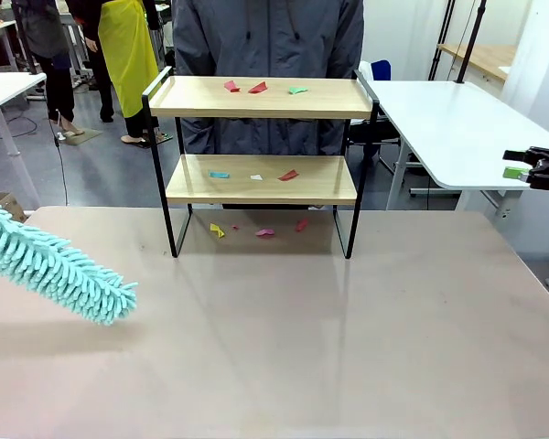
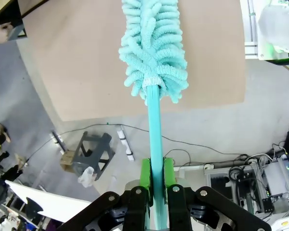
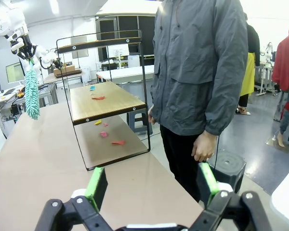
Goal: Clean the shelf.
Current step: Clean the specific section of the Shelf indicated by the human with the Duster.
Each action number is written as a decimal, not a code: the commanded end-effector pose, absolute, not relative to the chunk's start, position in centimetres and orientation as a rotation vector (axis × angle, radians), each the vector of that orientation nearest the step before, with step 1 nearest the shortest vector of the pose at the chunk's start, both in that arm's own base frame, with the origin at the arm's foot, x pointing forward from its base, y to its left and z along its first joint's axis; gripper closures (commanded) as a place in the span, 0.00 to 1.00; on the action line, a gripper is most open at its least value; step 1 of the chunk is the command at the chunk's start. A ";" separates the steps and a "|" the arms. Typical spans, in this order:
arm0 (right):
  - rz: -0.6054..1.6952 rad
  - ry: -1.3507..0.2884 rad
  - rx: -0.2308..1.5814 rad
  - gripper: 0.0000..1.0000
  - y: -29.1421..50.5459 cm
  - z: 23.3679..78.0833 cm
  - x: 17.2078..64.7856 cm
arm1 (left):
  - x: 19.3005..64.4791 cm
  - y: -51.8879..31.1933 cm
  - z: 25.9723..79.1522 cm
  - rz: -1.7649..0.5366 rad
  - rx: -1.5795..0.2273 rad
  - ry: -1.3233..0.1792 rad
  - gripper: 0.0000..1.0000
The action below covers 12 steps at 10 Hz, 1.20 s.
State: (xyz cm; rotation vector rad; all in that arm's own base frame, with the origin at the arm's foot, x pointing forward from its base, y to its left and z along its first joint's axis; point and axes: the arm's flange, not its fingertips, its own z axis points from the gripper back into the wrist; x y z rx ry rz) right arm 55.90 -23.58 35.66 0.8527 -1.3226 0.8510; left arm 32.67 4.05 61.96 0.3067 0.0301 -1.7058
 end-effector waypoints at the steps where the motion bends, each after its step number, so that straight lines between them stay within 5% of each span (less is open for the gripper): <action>1: 0.843 -1.311 0.854 0.00 -23.3 36.2 55.8 | 32.7 4.3 62.1 -1.709 0.307 0.025 0.87; 12: 0.843 -1.311 0.854 0.00 -23.3 36.2 55.8 | 32.7 4.3 62.1 -1.709 0.307 0.025 0.87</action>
